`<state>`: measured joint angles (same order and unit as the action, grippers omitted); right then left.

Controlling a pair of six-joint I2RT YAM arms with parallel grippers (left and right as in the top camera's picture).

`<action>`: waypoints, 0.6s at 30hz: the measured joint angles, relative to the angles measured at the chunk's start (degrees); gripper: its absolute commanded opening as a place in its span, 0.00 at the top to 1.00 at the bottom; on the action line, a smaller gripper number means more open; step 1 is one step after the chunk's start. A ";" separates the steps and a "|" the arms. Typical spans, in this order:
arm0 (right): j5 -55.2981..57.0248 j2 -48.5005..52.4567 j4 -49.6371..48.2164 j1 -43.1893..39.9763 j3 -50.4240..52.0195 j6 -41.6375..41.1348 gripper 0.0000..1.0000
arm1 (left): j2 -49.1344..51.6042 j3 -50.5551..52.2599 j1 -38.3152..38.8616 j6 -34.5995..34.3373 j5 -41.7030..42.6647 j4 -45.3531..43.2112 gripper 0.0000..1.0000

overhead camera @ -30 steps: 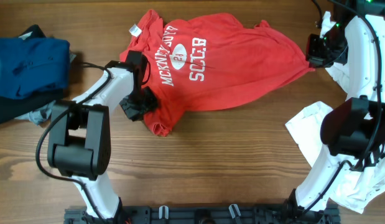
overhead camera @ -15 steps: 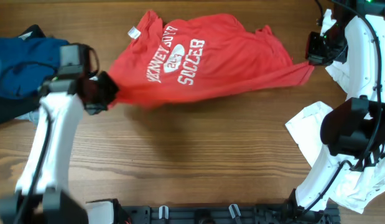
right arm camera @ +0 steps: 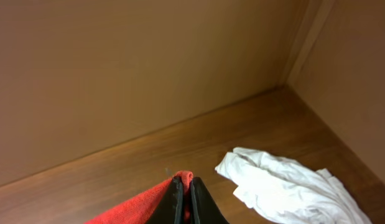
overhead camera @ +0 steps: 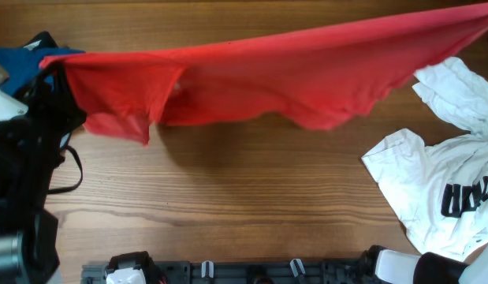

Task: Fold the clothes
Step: 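Lay the red t-shirt flat on the table with both grippers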

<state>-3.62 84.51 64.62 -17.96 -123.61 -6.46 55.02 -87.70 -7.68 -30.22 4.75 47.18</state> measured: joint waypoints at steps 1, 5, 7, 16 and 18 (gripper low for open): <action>-0.66 1.16 0.52 0.00 -0.09 0.79 0.96 | 2.14 0.00 0.00 0.00 0.04 0.35 0.96; -4.39 12.17 1.27 0.02 -0.04 4.70 0.96 | 13.46 0.00 0.00 0.24 3.89 0.22 0.96; -7.02 20.65 -0.87 0.37 0.28 8.09 0.96 | 23.65 0.11 0.72 1.01 5.92 -1.79 0.96; -6.08 36.09 -36.30 4.44 -5.44 -7.72 0.96 | 50.14 -8.57 7.43 6.19 8.02 -49.57 0.96; -3.17 34.40 -34.82 4.44 -15.30 -8.20 0.96 | 50.14 -21.16 6.73 7.80 7.50 -46.29 0.96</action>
<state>-6.79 118.91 29.80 -13.52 -138.91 -14.66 105.16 -108.86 -0.95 -22.41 12.25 0.89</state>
